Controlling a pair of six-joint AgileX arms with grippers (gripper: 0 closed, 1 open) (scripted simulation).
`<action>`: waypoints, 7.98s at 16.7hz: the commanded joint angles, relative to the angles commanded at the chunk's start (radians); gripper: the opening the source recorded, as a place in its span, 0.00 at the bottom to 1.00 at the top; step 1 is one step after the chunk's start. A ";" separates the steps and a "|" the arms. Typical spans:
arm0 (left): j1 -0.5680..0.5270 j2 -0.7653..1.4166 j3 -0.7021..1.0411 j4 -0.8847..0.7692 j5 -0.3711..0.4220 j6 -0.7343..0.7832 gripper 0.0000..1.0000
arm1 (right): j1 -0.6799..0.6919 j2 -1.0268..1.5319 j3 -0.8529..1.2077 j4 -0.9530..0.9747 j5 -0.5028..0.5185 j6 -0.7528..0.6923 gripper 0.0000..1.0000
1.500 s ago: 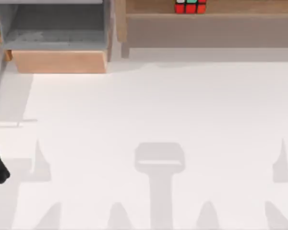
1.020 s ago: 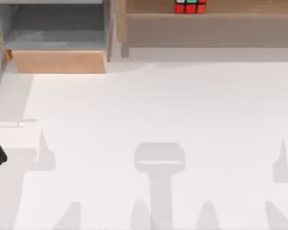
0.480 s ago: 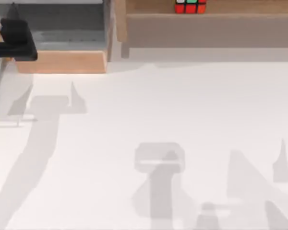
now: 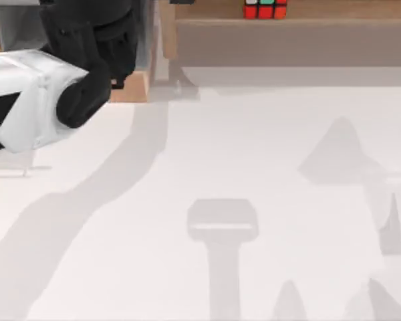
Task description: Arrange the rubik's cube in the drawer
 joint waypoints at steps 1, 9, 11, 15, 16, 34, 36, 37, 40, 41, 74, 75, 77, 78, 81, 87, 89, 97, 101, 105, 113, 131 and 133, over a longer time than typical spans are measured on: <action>-0.030 0.083 0.057 0.027 -0.027 0.000 1.00 | 0.000 0.000 0.000 0.000 0.000 0.000 1.00; -0.214 0.599 0.412 0.199 -0.197 0.002 1.00 | 0.000 0.000 0.000 0.000 0.000 0.000 1.00; -0.240 0.673 0.463 0.224 -0.221 0.002 1.00 | 0.000 0.000 0.000 0.000 0.000 0.000 1.00; -0.263 0.736 0.508 0.246 -0.242 0.002 1.00 | 0.000 0.000 0.000 0.000 0.000 0.000 1.00; -0.263 0.736 0.508 0.246 -0.242 0.002 1.00 | 0.000 0.000 0.000 0.000 0.000 0.000 1.00; -0.185 0.899 0.818 0.095 -0.162 -0.002 1.00 | 0.000 0.000 0.000 0.000 0.000 0.000 1.00; -0.185 0.899 0.818 0.095 -0.162 -0.002 0.92 | 0.000 0.000 0.000 0.000 0.000 0.000 1.00; -0.185 0.899 0.818 0.095 -0.162 -0.002 0.85 | 0.000 0.000 0.000 0.000 0.000 0.000 1.00; -0.185 0.899 0.818 0.095 -0.162 -0.002 0.62 | 0.000 0.000 0.000 0.000 0.000 0.000 1.00; -0.185 0.899 0.818 0.095 -0.162 -0.002 0.55 | 0.000 0.000 0.000 0.000 0.000 0.000 1.00; -0.240 0.790 0.771 0.025 -0.147 0.034 0.00 | 0.000 0.000 0.000 0.000 0.000 0.000 1.00; -0.256 0.783 0.787 -0.010 -0.127 0.049 0.00 | 0.000 0.000 0.000 0.000 0.000 0.000 1.00; -0.290 0.767 0.827 -0.110 -0.076 0.091 0.00 | 0.000 0.000 0.000 0.000 0.000 0.000 1.00; -0.306 0.759 0.848 -0.168 -0.049 0.114 0.00 | 0.000 0.000 0.000 0.000 0.000 0.000 1.00; -0.354 0.733 0.925 -0.384 0.045 0.191 0.00 | 0.000 0.000 0.000 0.000 0.000 0.000 1.00; -0.414 0.692 1.069 -0.920 0.255 0.331 0.00 | 0.000 0.000 0.000 0.000 0.000 0.000 1.00; -0.387 0.673 1.103 -1.126 0.325 0.364 0.00 | 0.000 0.000 0.000 0.000 0.000 0.000 1.00; 0.069 0.650 1.318 -1.918 0.480 0.422 0.00 | 0.000 0.000 0.000 0.000 0.000 0.000 1.00; 0.437 0.727 1.511 -2.149 0.475 0.401 0.00 | 0.000 0.000 0.000 0.000 0.000 0.000 1.00; 0.732 0.857 1.714 -2.234 0.482 0.367 0.00 | 0.000 0.000 0.000 0.000 0.000 0.000 1.00; 0.899 1.131 1.799 -2.230 0.557 0.345 0.00 | 0.000 0.000 0.000 0.000 0.000 0.000 1.00; 0.899 1.131 1.799 -2.230 0.557 0.345 0.98 | 0.000 0.000 0.000 0.000 0.000 0.000 1.00; 0.899 1.131 1.799 -2.230 0.557 0.345 1.00 | 0.000 0.000 0.000 0.000 0.000 0.000 1.00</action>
